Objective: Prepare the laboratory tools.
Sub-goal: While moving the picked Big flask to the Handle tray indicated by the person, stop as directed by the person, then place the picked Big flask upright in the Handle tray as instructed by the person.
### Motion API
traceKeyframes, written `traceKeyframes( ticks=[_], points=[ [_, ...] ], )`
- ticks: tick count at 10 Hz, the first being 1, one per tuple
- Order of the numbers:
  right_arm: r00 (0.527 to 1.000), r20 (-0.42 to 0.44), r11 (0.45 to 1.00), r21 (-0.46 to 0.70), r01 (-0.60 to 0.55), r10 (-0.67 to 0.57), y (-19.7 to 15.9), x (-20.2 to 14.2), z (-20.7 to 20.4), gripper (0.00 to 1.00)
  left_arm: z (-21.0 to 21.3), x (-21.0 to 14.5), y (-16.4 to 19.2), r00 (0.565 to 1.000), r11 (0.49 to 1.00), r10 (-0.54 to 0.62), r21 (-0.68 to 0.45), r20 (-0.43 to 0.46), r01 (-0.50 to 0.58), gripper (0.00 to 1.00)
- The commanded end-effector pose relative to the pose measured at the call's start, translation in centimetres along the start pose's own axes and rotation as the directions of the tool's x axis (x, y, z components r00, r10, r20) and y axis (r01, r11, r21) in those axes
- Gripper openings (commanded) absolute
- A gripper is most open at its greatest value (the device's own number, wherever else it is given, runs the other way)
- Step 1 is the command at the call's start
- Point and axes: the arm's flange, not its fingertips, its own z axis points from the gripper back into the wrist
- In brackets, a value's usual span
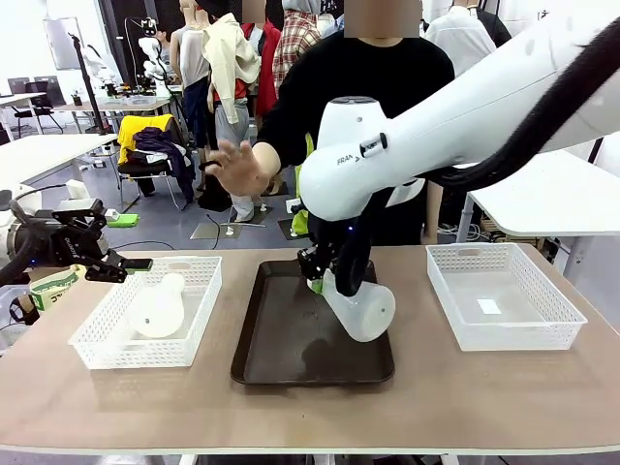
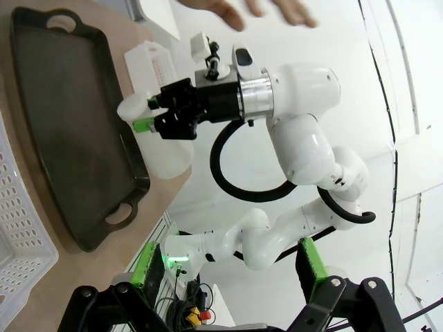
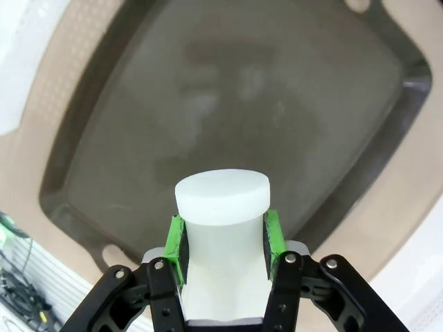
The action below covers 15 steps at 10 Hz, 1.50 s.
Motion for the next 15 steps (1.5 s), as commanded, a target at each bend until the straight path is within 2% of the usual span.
traceKeyframes(
  ticks=[1, 4, 5, 6, 15],
  points=[
    [1.0, -0.006, 1.0, 0.008, 0.003, -0.003, -0.1, 2.1, 0.3, 0.0, 0.1, -0.1, -0.2, 1.0, 1.0, -0.002, -0.008, 0.002, 0.002, 1.0],
    [0.999, 0.011, 0.999, 0.04, 0.035, -0.035, -0.8, 2.8, 0.4, 0.0, 0.1, -0.1, -0.2, 1.0, 1.0, -0.002, -0.008, 0.002, 0.002, 1.0],
    [0.997, 0.013, 0.996, 0.04, 0.079, -0.079, -1.2, 3.0, 0.6, 0.0, 0.1, -0.1, -0.2, 1.0, 1.0, -0.002, -0.008, 0.002, 0.002, 1.0],
    [1.0, 0.017, 1.0, 0.023, 0.019, -0.019, -0.7, 2.7, 0.4, 0.0, 0.1, -0.1, -0.2, 1.0, 1.0, -0.002, -0.008, 0.002, 0.002, 1.0],
    [1.0, 0.017, 1.0, 0.023, 0.019, -0.019, -0.7, 2.7, 0.4, 0.0, 0.1, -0.1, -0.2, 1.0, 1.0, -0.002, -0.008, 0.002, 0.002, 1.0]
  ],
)
